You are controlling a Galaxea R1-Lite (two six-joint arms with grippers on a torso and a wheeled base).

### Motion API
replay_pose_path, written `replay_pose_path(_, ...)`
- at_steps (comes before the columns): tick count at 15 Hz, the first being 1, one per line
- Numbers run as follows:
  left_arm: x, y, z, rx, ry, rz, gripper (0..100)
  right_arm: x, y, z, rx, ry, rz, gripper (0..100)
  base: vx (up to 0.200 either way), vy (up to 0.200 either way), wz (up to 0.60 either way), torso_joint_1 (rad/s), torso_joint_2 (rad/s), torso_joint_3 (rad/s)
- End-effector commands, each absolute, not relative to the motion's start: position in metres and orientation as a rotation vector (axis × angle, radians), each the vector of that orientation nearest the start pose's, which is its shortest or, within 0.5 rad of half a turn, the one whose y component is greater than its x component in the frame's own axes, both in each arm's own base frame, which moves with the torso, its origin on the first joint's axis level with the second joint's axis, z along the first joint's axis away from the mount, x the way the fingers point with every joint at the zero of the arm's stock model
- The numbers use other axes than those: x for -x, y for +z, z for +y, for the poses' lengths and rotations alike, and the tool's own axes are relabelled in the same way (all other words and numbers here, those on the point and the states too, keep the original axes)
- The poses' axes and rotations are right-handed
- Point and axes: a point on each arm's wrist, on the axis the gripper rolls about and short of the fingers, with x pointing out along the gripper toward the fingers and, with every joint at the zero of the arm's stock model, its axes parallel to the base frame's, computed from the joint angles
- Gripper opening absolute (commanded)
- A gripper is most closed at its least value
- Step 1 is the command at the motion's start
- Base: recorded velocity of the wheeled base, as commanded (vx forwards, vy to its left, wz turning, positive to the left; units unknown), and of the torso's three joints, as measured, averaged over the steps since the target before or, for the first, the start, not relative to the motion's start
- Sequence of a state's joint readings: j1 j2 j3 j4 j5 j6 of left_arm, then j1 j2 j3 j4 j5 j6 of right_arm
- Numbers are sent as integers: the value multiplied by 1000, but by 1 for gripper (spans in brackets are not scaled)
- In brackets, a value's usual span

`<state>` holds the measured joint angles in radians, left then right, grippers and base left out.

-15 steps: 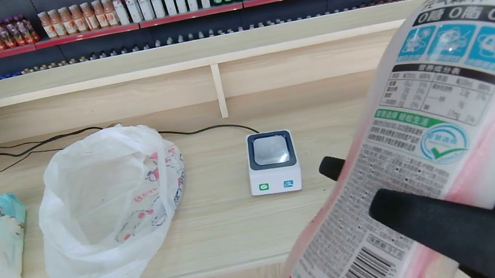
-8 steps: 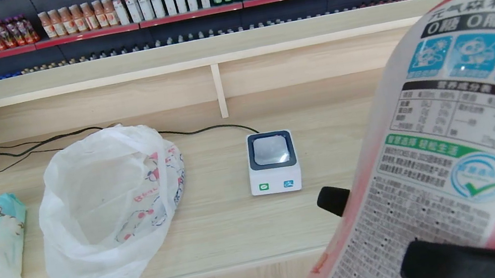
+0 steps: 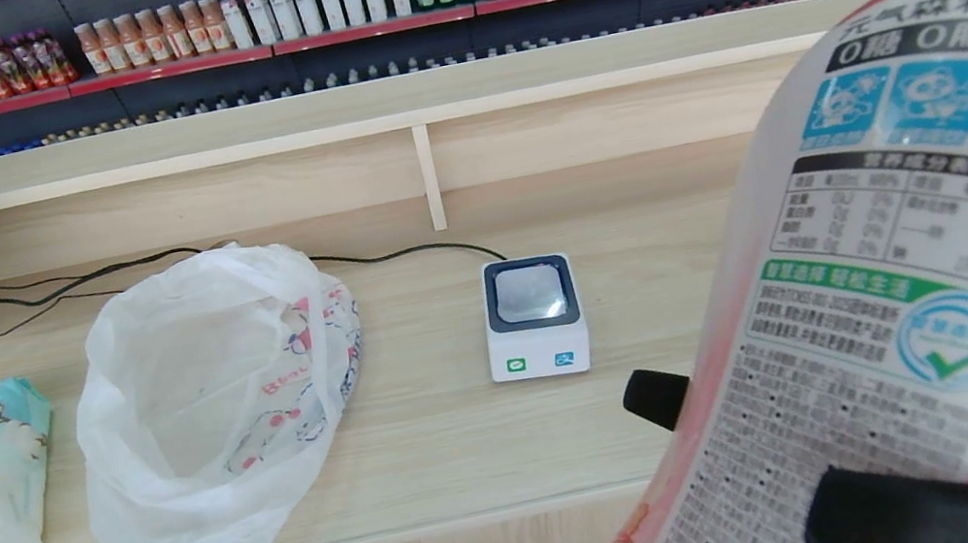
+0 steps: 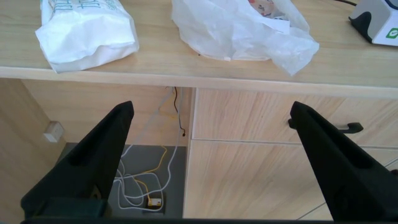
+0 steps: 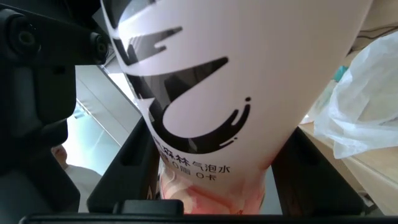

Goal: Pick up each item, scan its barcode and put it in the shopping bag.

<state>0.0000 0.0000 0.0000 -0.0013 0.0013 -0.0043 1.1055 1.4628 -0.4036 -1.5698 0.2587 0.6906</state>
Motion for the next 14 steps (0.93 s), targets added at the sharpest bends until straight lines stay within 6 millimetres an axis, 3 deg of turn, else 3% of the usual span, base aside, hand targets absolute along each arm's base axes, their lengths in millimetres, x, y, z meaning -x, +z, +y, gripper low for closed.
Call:
replay_pose_path(1,23,76,0,5,3,-2,100,-88,231,188,-792,1468,-17,0,0,0,0,0,0,0)
replay_pose_path(10,23,76,0,5,2,-2,100,-89,232,190,-791,1467,-21,0,0,0,0,0,0,0)
replay_pose_path(14,23,76,0,5,2,-2,100,-103,226,194,-723,1408,-56,0,0,0,0,0,0,0)
